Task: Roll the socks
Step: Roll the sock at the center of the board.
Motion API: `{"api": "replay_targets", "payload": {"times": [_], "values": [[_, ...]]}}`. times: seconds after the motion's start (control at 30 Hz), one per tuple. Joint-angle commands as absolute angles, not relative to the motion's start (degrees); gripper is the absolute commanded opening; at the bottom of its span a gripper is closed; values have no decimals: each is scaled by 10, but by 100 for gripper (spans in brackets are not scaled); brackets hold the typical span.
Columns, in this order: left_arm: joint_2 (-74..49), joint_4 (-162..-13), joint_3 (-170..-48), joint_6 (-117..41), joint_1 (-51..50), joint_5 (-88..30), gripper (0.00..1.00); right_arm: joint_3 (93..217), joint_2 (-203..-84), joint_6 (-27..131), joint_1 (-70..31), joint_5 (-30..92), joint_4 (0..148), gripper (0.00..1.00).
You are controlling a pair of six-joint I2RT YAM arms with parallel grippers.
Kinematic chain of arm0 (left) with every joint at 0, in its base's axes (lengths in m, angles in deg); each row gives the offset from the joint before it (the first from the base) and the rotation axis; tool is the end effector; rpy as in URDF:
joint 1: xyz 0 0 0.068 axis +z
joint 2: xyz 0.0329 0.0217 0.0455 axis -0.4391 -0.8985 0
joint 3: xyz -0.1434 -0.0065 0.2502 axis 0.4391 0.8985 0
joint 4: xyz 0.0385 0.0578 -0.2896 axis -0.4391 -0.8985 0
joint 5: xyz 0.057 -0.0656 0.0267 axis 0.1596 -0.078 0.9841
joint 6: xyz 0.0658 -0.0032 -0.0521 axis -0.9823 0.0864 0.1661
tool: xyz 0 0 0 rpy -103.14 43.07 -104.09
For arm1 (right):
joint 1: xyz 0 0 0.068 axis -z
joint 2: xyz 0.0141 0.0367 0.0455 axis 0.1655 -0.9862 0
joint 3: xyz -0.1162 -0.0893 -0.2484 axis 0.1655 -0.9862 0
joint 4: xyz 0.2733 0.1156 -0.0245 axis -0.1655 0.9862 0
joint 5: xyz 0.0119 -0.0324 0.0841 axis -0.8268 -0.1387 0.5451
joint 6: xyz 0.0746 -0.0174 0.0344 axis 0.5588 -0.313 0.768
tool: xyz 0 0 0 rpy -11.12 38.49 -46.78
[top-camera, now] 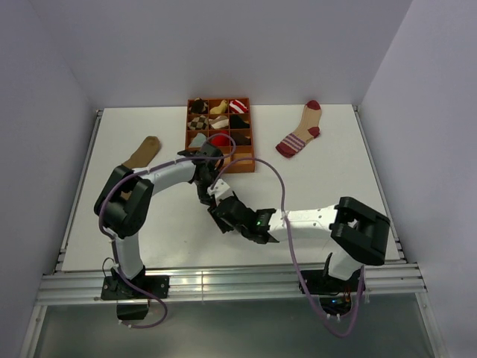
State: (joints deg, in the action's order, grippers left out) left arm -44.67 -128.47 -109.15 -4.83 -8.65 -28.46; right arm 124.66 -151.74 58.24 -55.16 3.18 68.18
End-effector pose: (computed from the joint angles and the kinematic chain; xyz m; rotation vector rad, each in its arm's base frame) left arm 0.3328 -0.2424 0.1222 -0.2402 2.9778 -0.4207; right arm 0.1834 0.3273 0.1518 -0.7887 2.0680 0.3595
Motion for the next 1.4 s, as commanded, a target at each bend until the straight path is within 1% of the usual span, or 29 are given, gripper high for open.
{"api": "replay_targets", "payload": {"times": [0.0, 0.27, 0.37, 0.43, 0.47, 0.5, 0.6, 0.63, 0.7, 0.73, 0.83, 0.9, 0.93, 1.0, 1.03, 1.1, 1.13, 1.2, 1.3, 1.37], "values": [[-466, -1339, -1104, -84, -87, -259, 39, 1284, -1556, 558, -577, -67, 679, 59], [-474, -1341, -1104, -89, -87, -269, 39, 1315, -1641, 551, -620, -128, 662, 56], [-476, -1340, -1106, -90, -87, -272, 40, 1319, -1663, 553, -625, -147, 659, 51], [-472, -1338, -1106, -89, -87, -274, 40, 1317, -1672, 561, -625, -150, 656, 38], [-469, -1336, -1104, -89, -87, -276, 41, 1314, -1673, 561, -625, -148, 652, 29], [-462, -1332, -1103, -86, -87, -277, 41, 1308, -1671, 564, -625, -146, 651, 14], [-433, -1312, -1096, -80, -87, -277, 47, 1282, -1648, 573, -620, -96, 641, 3], [-423, -1307, -1093, -77, -86, -273, 52, 1272, -1637, 575, -611, -77, 625, 2], [-392, -1291, -1089, -71, -83, -270, 56, 1248, -1608, 593, -597, -15, 618, 0], [-382, -1288, -1087, -69, -81, -267, 61, 1242, -1600, 598, -580, 8, 615, 0], [-340, -1270, -1078, -63, -68, -261, 67, 1222, -1571, 616, -552, 100, 611, 0], [-311, -1259, -1067, -53, -55, -260, 68, 1209, -1557, 627, -520, 143, 605, 0], [-301, -1244, -1053, -47, -49, -261, 69, 1205, -1555, 629, -510, 189, 600, 0], [-267, -1224, -1033, -28, -32, -258, 69, 1194, -1548, 638, -481, 227, 591, 0], [-255, -1207, -1008, -20, -27, -255, 69, 1188, -1545, 640, -473, 273, 581, 0], [-220, -1190, -980, 6, -13, -248, 70, 1178, -1544, 655, -439, 322, 568, 0], [-209, -1182, -950, 15, -9, -249, 70, 1173, -1544, 660, -427, 376, 553, 0], [-180, -1140, -915, 32, -3, -268, 69, 1167, -1552, 674, -393, 421, 543, 0], [-152, -1064, -830, 56, -3, -304, 69, 1164, -1569, 691, -361, 493, 512, 0], [-140, -1011, -803, 71, -3, -320, 69, 1161, -1589, 710, -346, 552, 495, 0]]}}
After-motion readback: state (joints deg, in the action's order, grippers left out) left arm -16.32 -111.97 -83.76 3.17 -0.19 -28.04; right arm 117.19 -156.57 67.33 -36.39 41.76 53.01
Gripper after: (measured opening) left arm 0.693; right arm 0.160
